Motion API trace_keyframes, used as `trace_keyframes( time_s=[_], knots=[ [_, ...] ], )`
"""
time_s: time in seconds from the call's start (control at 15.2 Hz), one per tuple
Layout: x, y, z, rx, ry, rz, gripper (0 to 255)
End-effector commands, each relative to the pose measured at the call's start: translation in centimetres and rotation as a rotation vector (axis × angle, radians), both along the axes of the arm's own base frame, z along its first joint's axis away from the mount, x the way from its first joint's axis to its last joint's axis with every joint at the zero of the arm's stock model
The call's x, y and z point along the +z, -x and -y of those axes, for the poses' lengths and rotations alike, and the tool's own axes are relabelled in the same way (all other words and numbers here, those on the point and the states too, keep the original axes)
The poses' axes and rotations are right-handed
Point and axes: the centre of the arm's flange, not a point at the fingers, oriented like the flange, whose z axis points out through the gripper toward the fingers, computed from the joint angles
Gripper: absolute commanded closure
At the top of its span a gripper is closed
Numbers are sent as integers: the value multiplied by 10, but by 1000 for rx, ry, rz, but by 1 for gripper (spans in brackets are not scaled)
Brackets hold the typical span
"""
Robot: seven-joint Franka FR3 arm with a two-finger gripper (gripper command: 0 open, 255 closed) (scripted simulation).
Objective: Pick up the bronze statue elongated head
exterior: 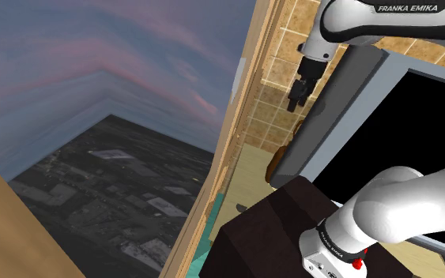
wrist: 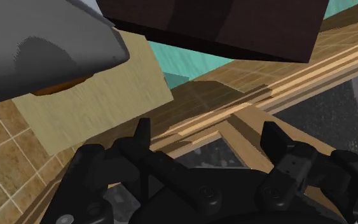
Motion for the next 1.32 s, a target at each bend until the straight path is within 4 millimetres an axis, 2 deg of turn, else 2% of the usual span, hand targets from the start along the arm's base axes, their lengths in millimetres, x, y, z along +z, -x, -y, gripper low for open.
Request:
trace_keyframes(
  time_s=[0.0, 1.25],
  knots=[
    [-21, -12, 17, 35, 10, -39, 0],
    [-214, -100, 166, 341, 102, -400, 0]
  ],
)
